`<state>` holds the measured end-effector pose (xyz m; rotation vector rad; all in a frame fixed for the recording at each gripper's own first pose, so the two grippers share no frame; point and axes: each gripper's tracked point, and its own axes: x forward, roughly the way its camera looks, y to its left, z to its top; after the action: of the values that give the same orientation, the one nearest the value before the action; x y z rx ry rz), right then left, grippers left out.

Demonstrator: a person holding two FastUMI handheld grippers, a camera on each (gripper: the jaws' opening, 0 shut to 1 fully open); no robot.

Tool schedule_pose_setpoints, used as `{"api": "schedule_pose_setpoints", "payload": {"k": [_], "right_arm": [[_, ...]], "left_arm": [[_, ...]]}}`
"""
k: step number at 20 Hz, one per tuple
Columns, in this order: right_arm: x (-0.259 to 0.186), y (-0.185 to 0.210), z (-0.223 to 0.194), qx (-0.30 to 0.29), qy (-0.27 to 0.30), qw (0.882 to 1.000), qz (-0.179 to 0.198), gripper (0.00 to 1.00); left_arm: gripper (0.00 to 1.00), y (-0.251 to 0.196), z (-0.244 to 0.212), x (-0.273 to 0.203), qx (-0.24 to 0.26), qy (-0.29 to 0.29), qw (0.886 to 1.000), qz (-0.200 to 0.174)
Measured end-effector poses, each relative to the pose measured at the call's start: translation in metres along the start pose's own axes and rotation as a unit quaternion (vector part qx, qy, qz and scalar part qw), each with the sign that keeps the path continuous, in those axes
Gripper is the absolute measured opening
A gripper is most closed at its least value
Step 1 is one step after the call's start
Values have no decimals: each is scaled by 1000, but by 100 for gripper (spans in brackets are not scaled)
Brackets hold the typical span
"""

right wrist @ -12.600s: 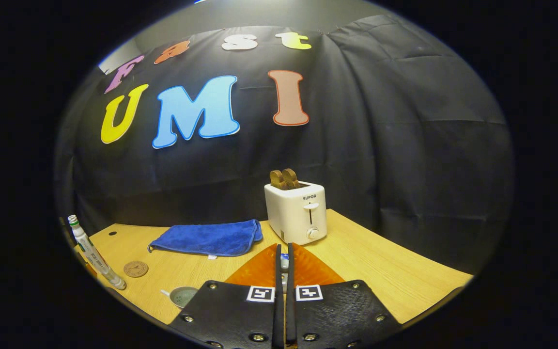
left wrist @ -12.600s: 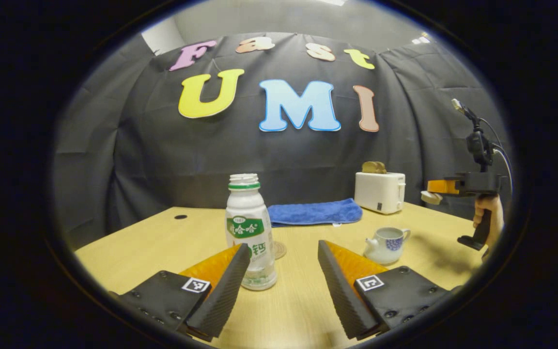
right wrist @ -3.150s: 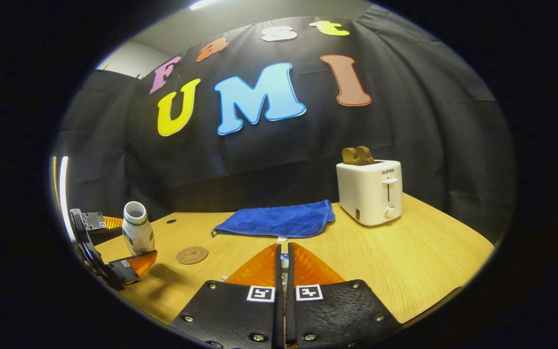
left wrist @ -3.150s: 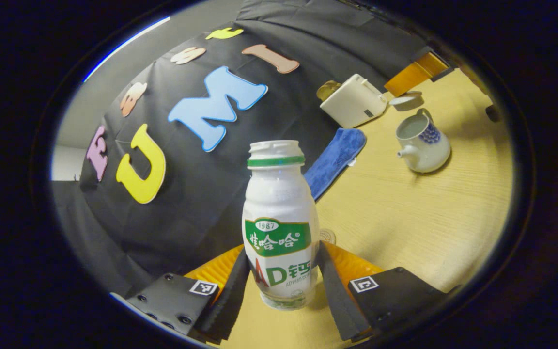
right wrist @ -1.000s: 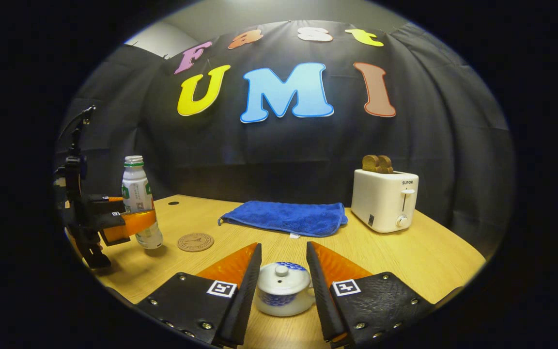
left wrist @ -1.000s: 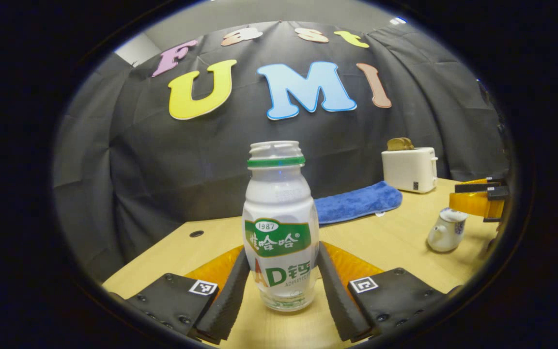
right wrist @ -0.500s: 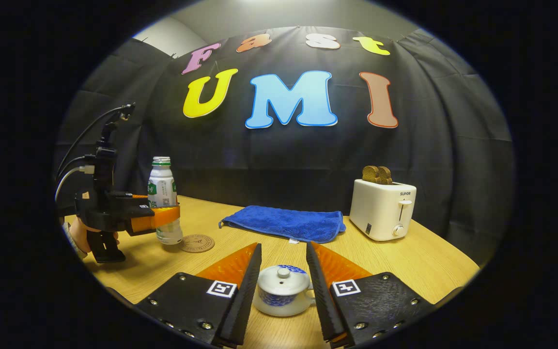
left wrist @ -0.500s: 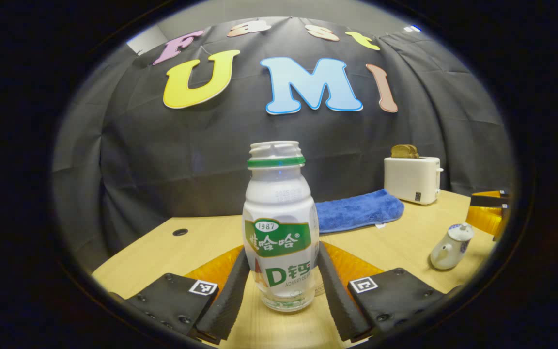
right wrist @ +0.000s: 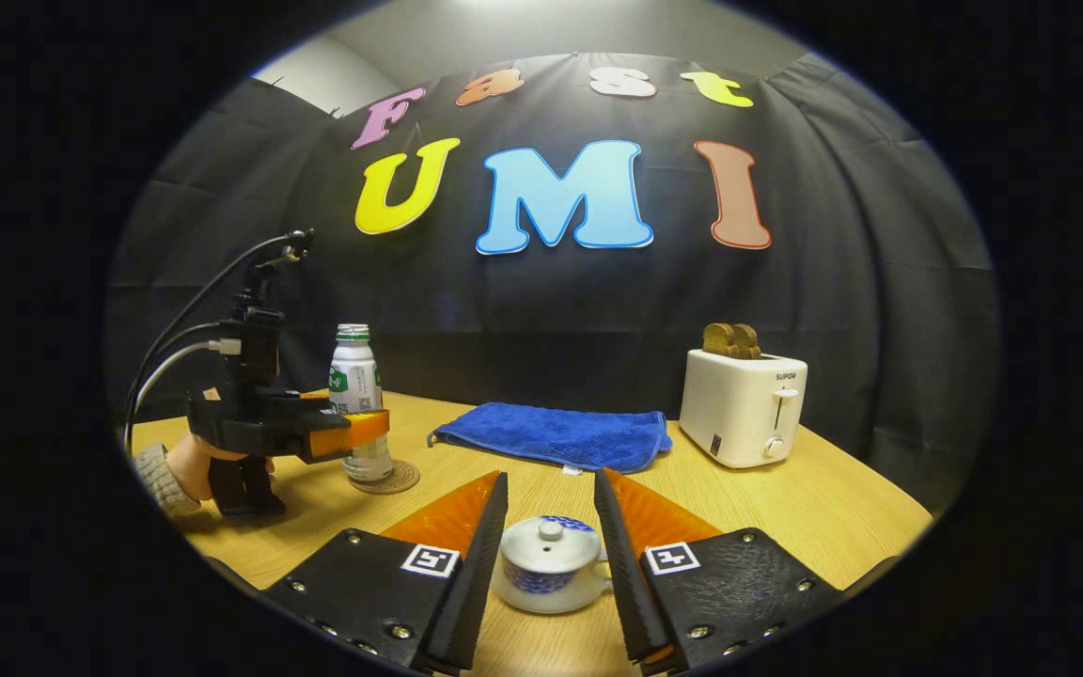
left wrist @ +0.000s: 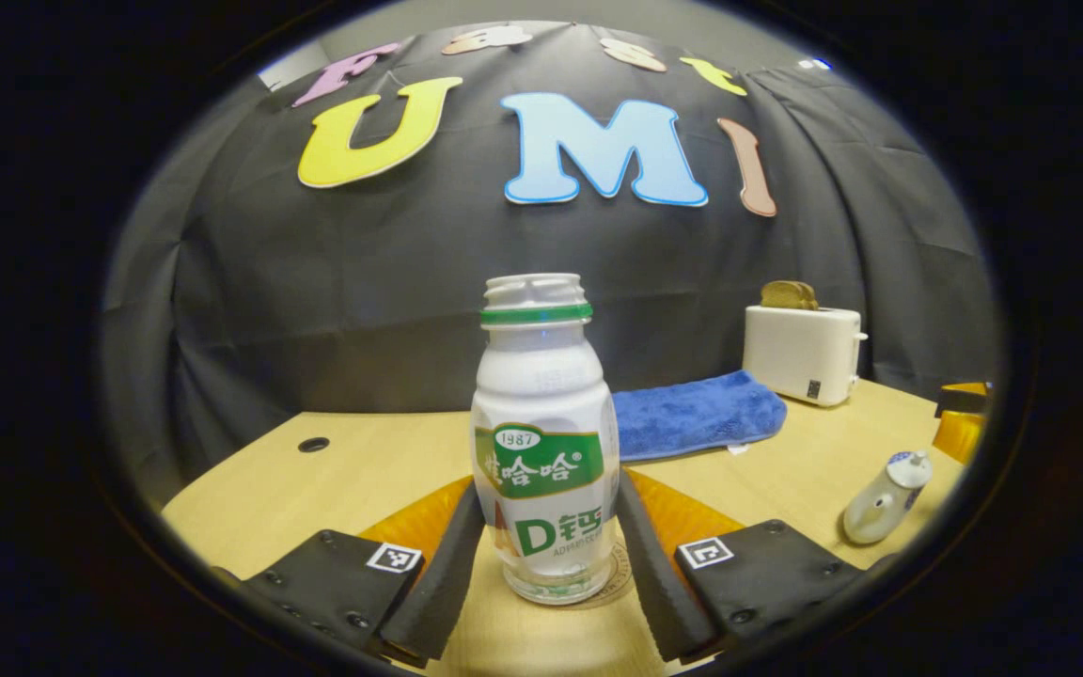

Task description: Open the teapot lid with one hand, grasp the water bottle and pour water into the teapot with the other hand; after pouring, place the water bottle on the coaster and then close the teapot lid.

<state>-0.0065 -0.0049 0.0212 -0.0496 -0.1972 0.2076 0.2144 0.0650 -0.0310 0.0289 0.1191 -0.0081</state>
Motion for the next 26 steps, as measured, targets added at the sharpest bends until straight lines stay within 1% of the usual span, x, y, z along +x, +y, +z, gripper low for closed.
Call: {"api": "schedule_pose_setpoints", "payload": {"k": [4,8,10,11,12,13,14,17,18,21,23,26], "right_arm": [[0,-1,1,3,0,1000,-1,57],[0,-4,0,6,1,1000,-4,57],[1,-3,-1,8,2,1000,-4,57],[1,-3,-1,7,4,1000,-4,57],[2,-3,-2,6,5,1000,-3,57],[2,-3,-3,5,7,1000,-3,57],[3,-2,-4,4,8,1000,-2,57],[3,-2,-5,2,9,1000,-1,58],[3,-1,-5,2,9,1000,-1,58],[3,-1,-4,1,7,1000,-1,58],[2,0,-2,-1,3,1000,0,58],[0,2,-1,-6,-1,1000,-1,57]], "left_arm": [[90,-3,2,6,0,-6,1000,-4],[84,-3,1,7,-9,-9,1000,-3],[91,-3,1,7,-10,-9,1000,-4],[82,-3,-1,7,-10,-7,1000,-7],[92,-4,-2,6,-9,-5,1000,-6],[93,-3,-1,6,-6,-4,1000,-6],[85,-5,-1,6,-4,-4,1000,-7],[98,-6,0,1,-3,-5,1000,-7],[93,-7,0,-2,-1,-6,1000,-8],[96,-2,1,-11,11,-10,1000,3],[98,-2,4,-18,10,-16,1000,6],[98,-2,6,-27,7,-24,1000,6]]}}
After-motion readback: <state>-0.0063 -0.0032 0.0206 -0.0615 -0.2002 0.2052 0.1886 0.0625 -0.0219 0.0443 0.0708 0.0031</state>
